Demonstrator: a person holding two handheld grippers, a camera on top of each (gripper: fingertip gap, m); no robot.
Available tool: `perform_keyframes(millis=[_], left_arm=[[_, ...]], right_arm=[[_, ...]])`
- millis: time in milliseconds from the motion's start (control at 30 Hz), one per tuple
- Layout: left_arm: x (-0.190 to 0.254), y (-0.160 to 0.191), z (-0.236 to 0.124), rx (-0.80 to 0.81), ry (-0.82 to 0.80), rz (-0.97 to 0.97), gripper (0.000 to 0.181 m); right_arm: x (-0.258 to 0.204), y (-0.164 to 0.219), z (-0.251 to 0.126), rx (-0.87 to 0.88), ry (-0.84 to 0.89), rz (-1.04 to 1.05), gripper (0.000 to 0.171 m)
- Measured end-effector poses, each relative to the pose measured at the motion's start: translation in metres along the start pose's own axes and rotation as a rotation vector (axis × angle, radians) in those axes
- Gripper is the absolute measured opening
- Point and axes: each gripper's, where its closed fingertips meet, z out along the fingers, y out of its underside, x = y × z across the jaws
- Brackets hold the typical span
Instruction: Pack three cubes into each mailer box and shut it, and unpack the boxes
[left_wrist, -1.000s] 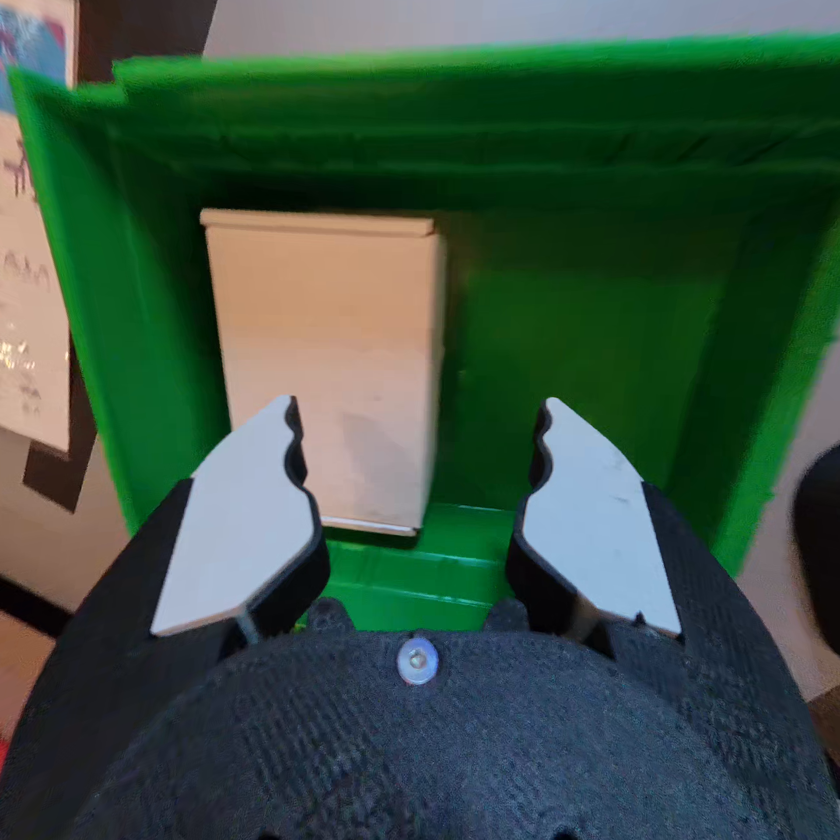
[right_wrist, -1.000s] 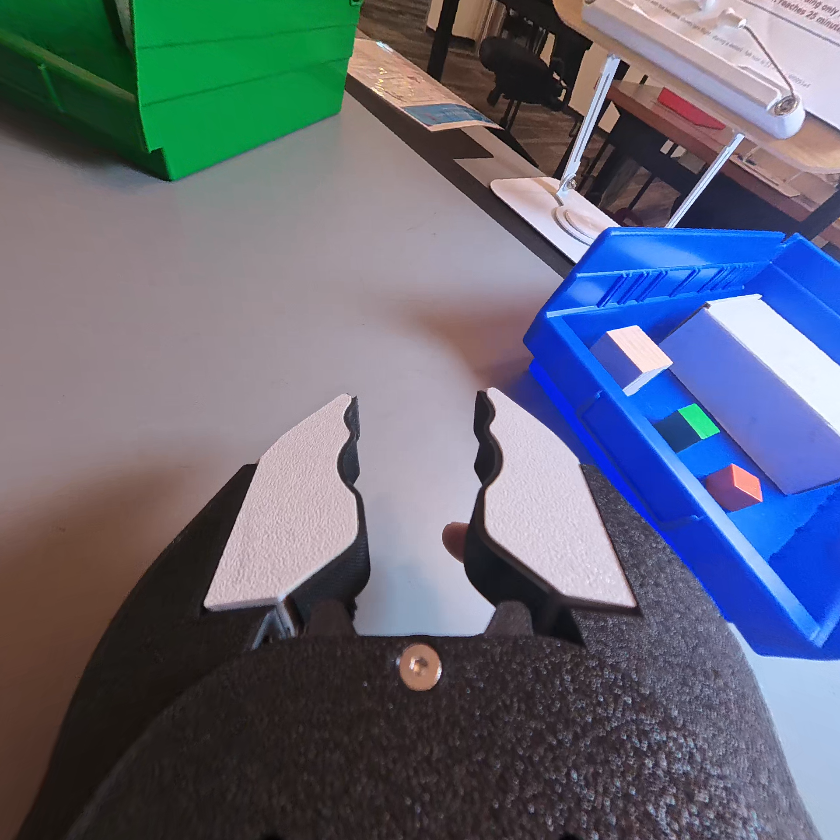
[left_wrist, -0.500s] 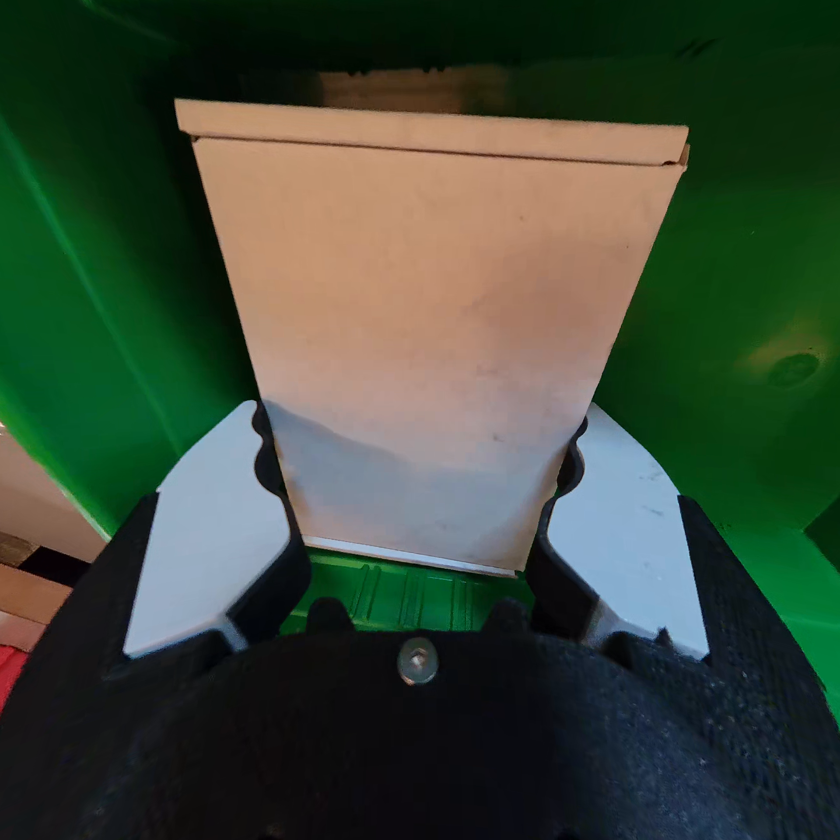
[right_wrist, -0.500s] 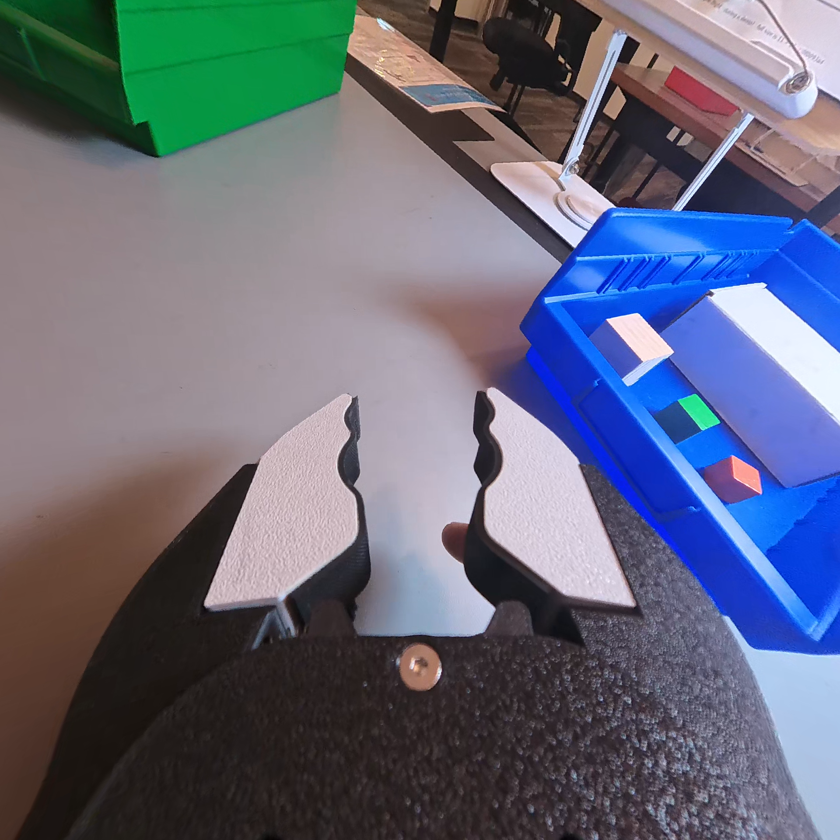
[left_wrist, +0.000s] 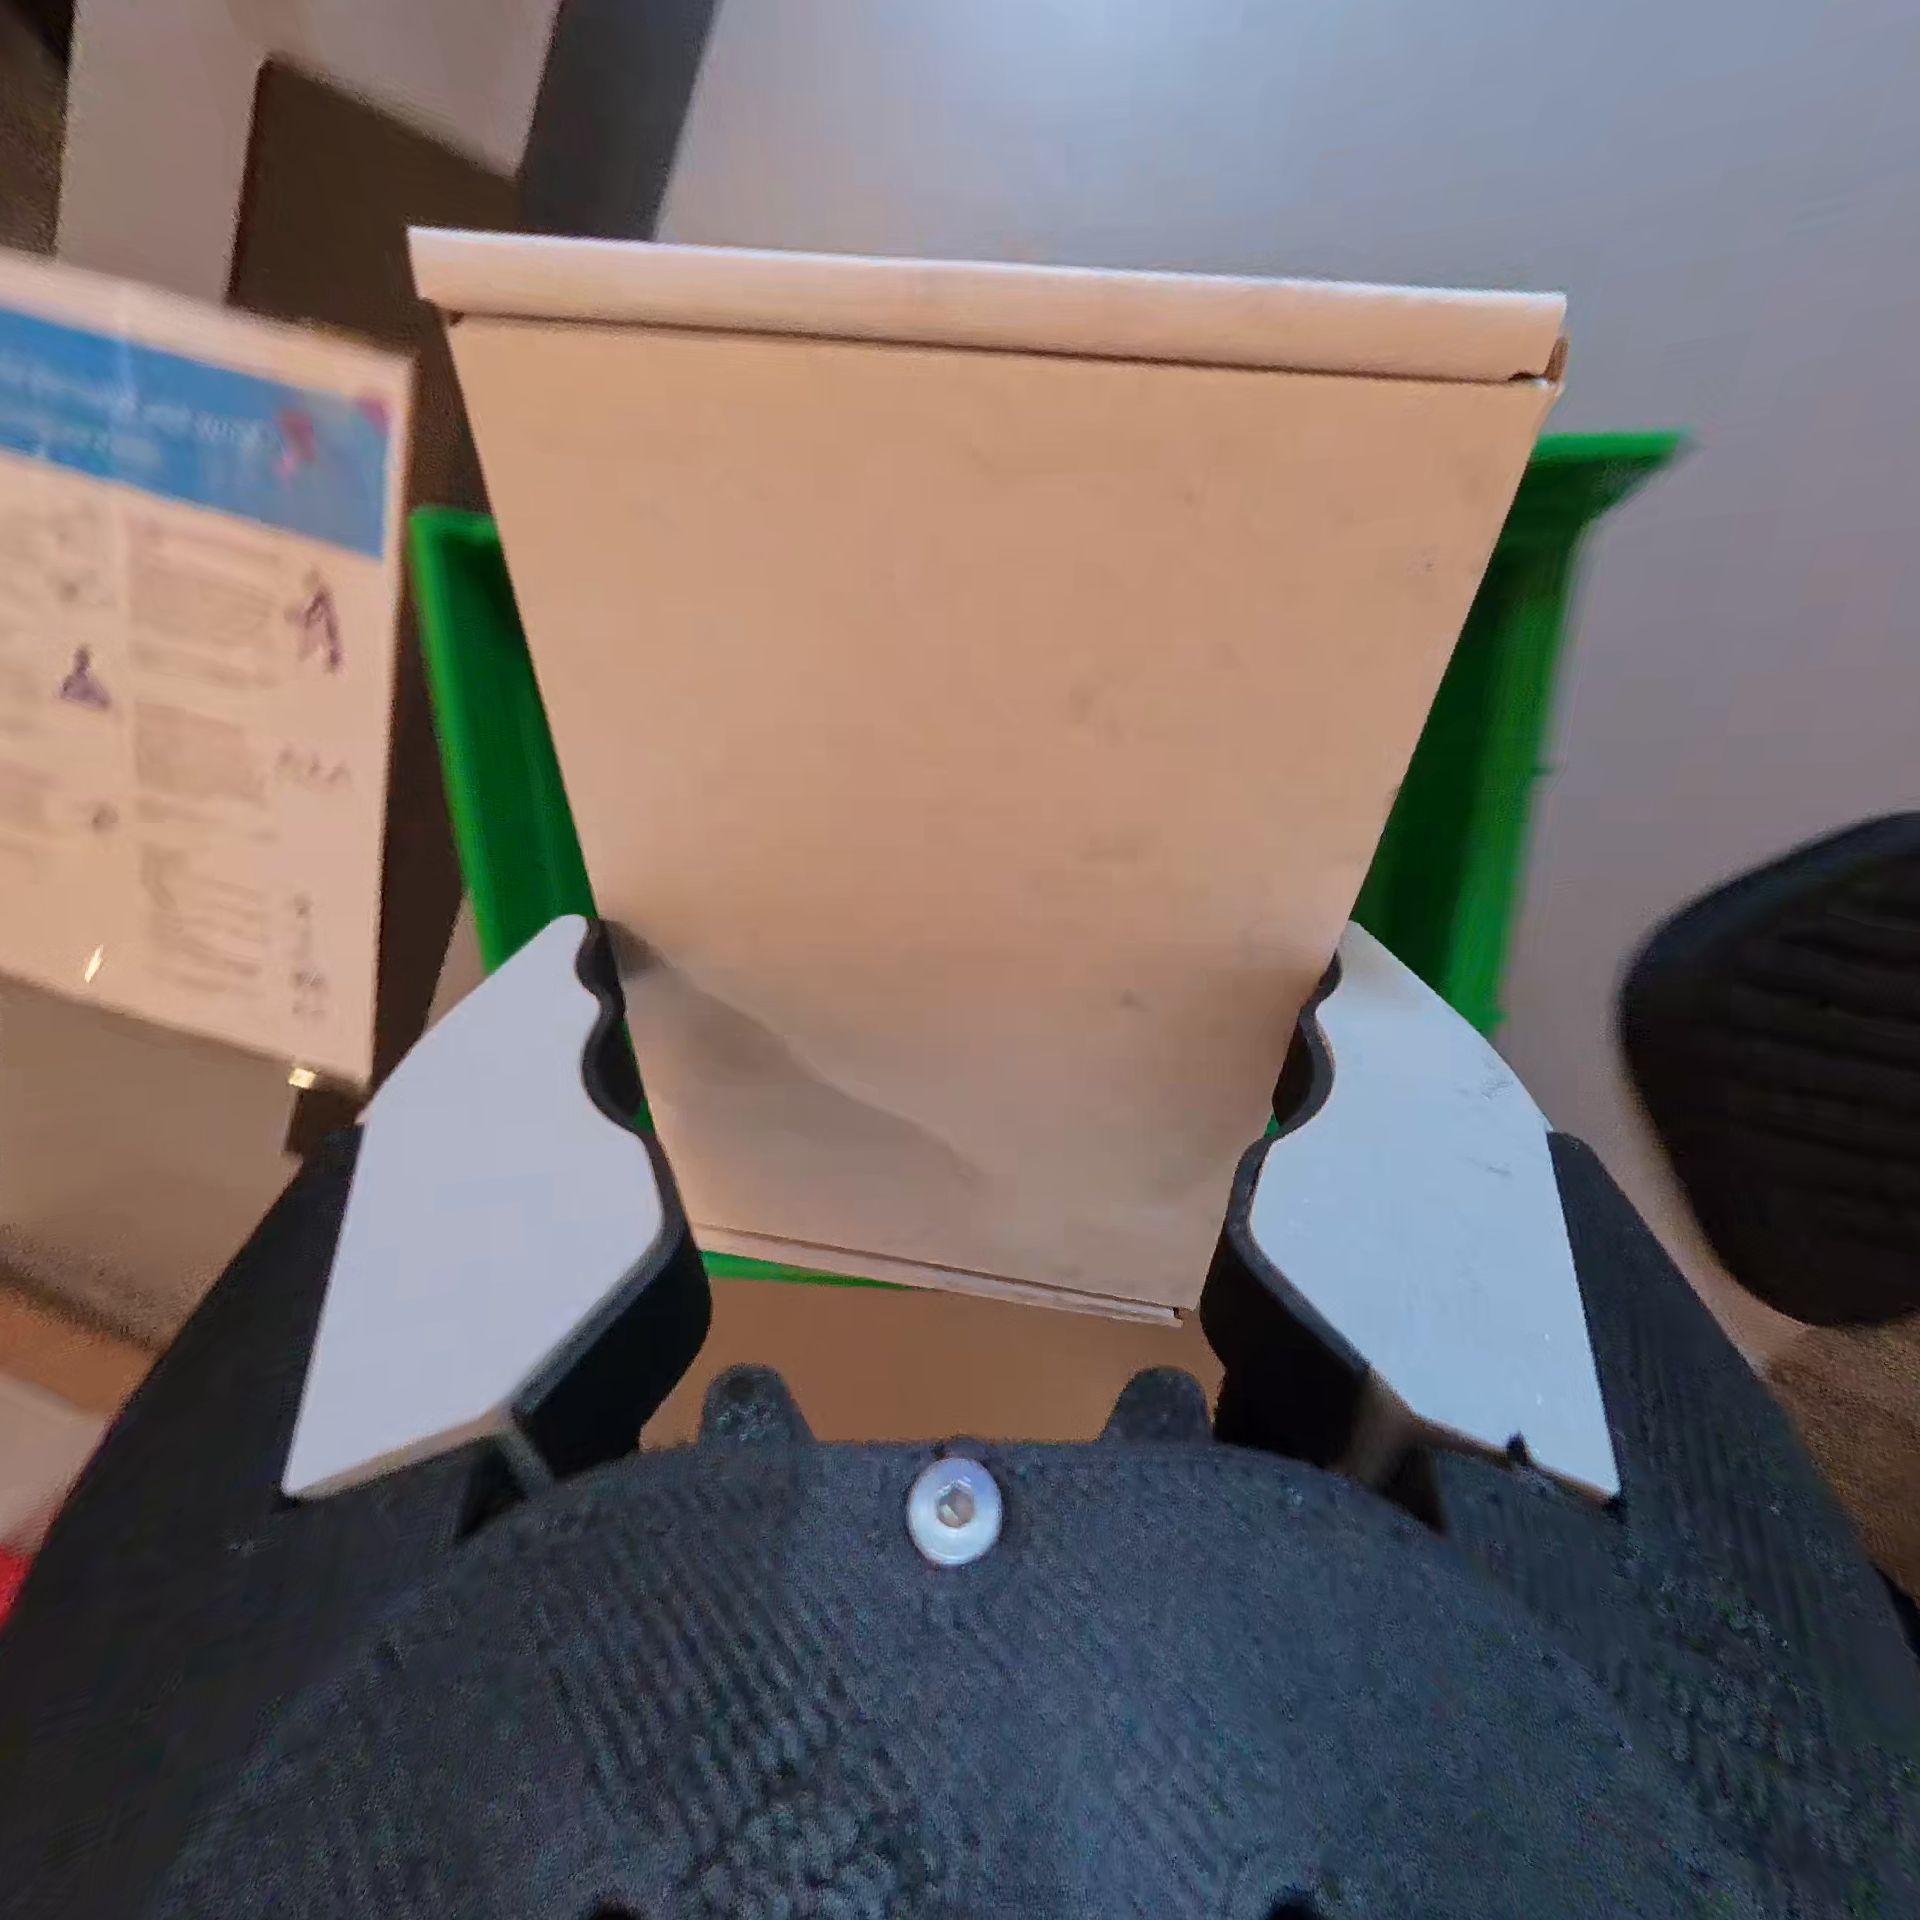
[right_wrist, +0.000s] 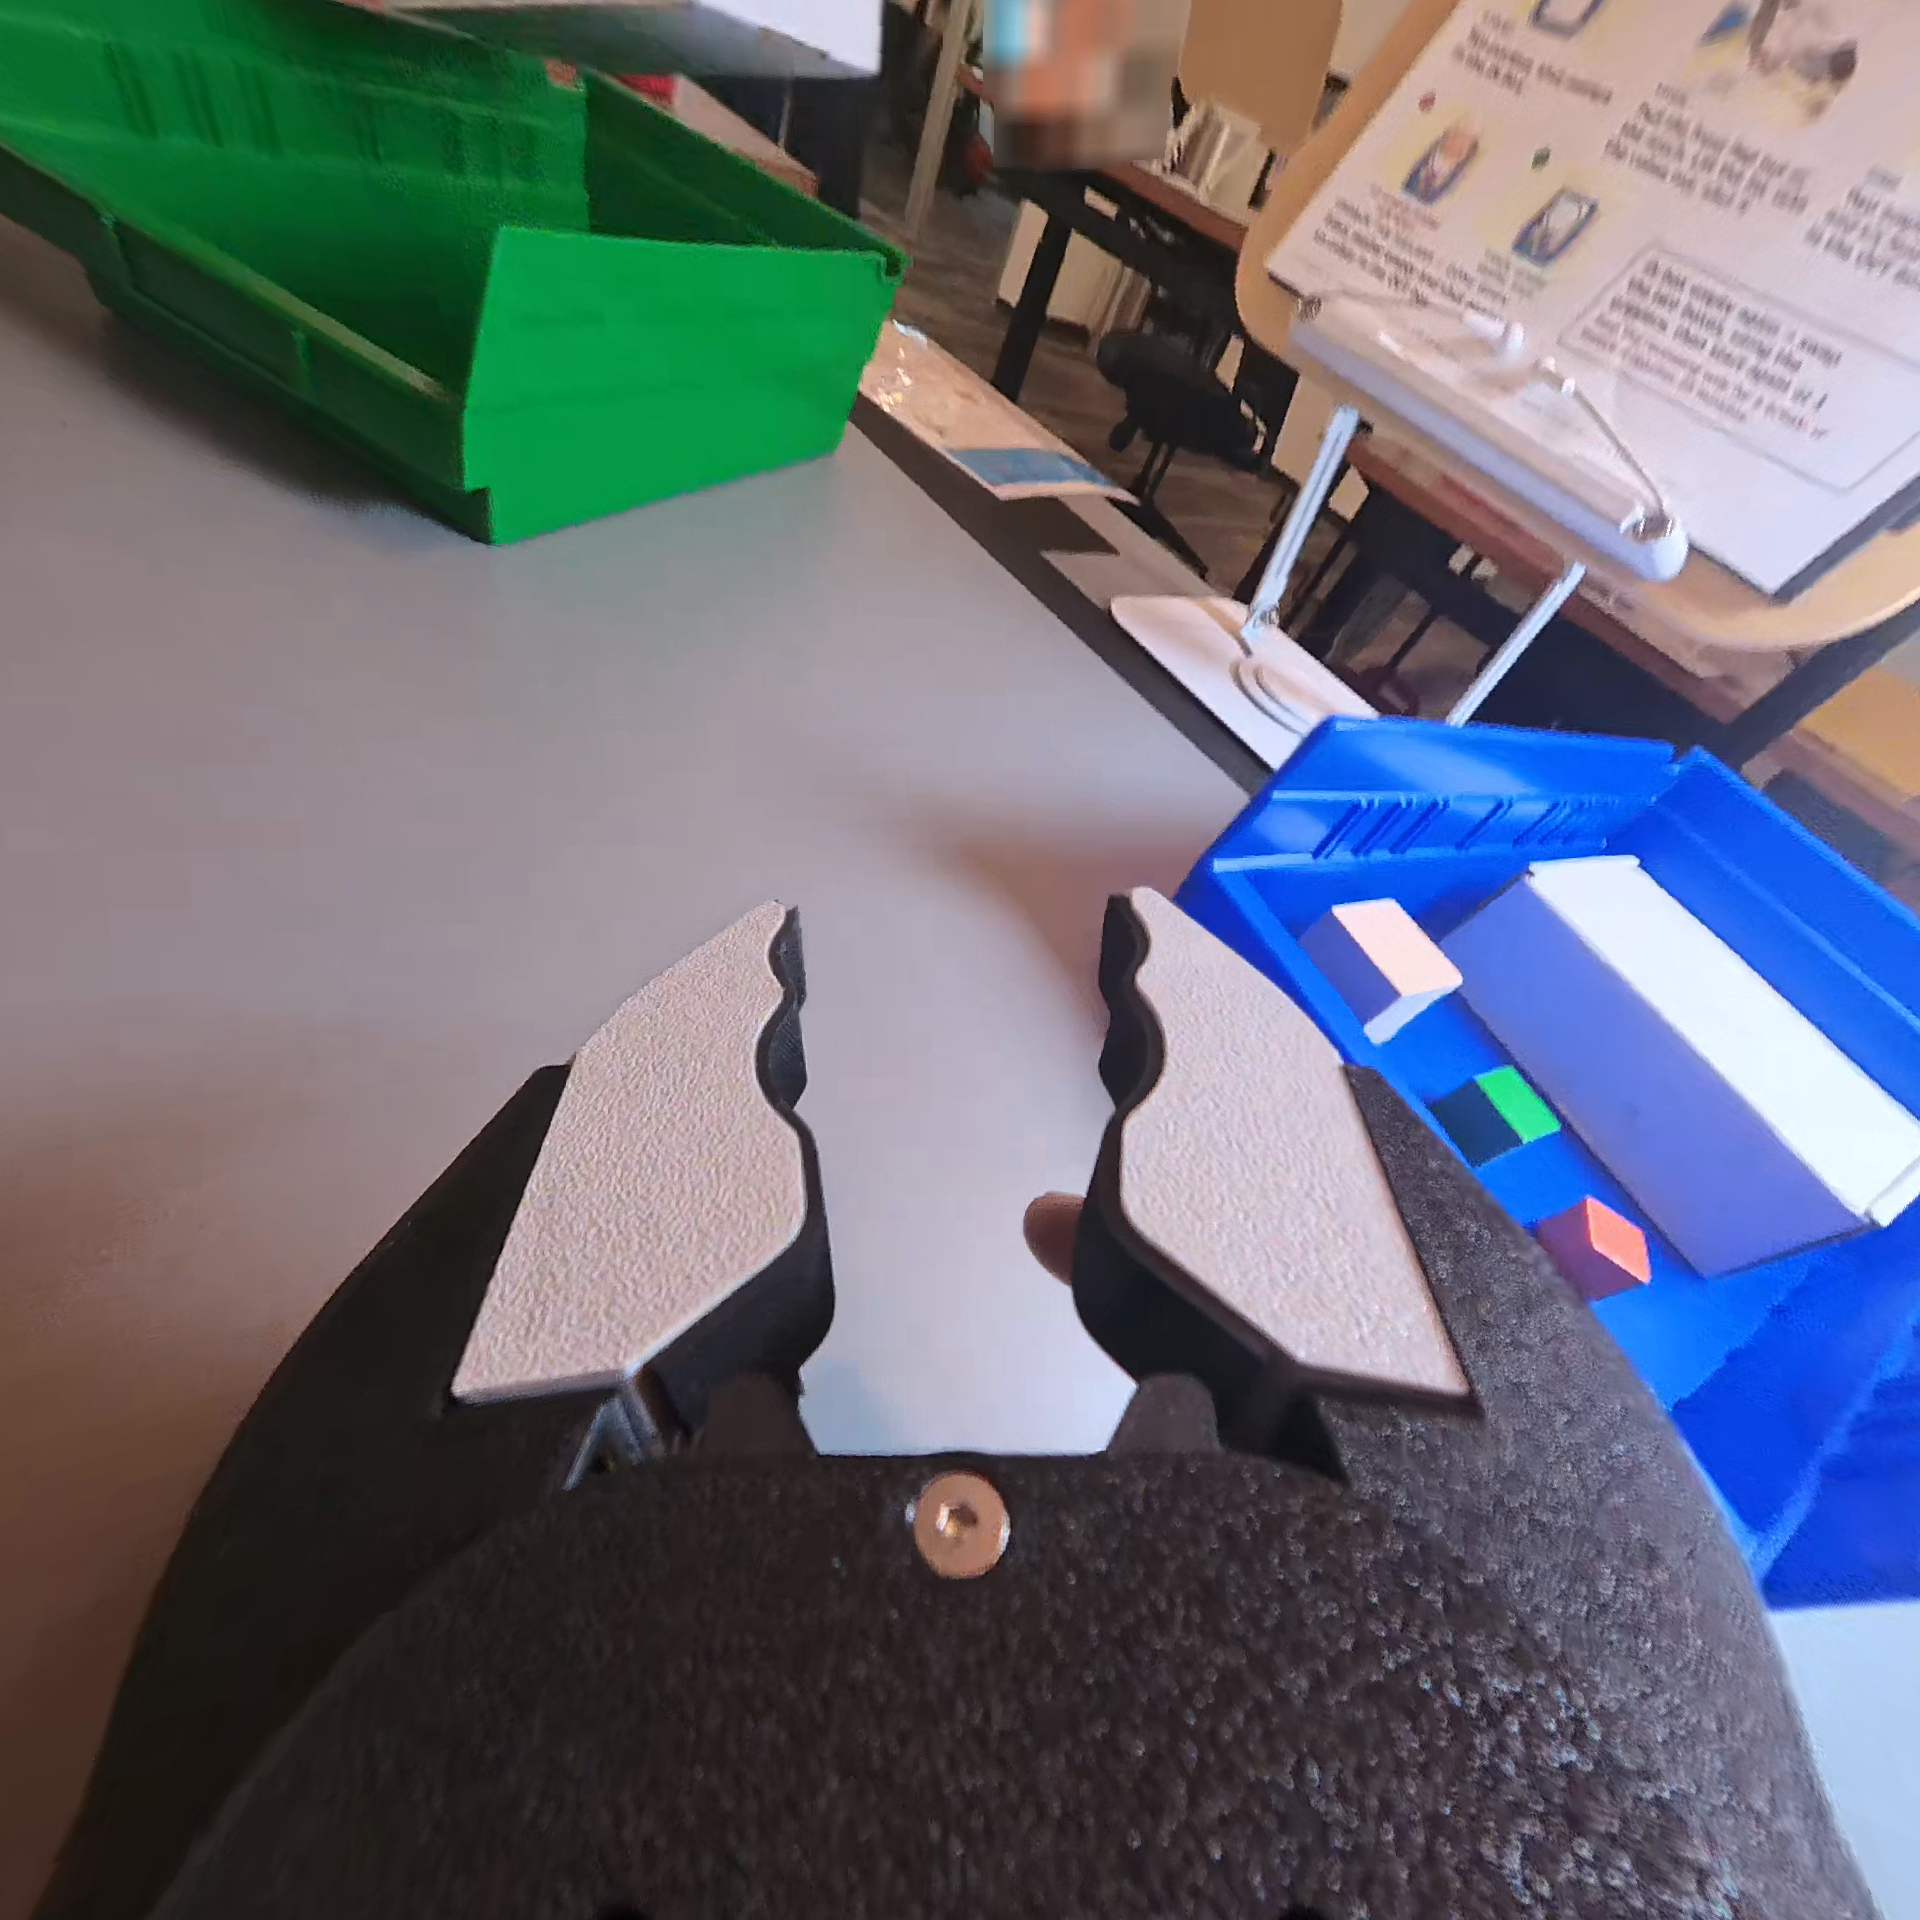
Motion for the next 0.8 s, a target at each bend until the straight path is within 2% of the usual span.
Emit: perform_keyframes(millis=[67, 167, 333, 500, 567, 700, 800], left_arm=[[0.041, -0.023, -0.011, 0.046, 0.108, 0.068, 0.122], [0.091, -0.05, -0.01, 0.051, 0.222, 0.168, 0.121], [0.168, -0.091, 0.013, 0.003, 0.414, 0.326, 0.122], [0.229, -0.123, 0.039, -0.075, 0.568, 0.465, 0.12], [0.243, -0.132, 0.055, -0.095, 0.594, 0.493, 0.12], [0.254, -0.136, 0.078, -0.139, 0.634, 0.526, 0.12], [0.259, -0.14, 0.087, -0.114, 0.667, 0.498, 0.12]], right_arm=[[-0.008, -0.009, 0.001, 0.03, -0.012, -0.076, 0.057], [-0.029, -0.023, 0.006, 0.066, -0.047, -0.239, 0.062], [-0.066, -0.064, 0.01, 0.166, -0.057, -0.584, 0.072], [-0.085, -0.103, 0.009, 0.249, -0.082, -0.734, 0.085], [-0.097, -0.096, 0.016, 0.192, -0.13, -0.804, 0.082], [-0.108, -0.078, 0.028, 0.171, -0.077, -0.893, 0.077], [-0.105, -0.065, 0.026, 0.142, -0.103, -0.88, 0.074]])
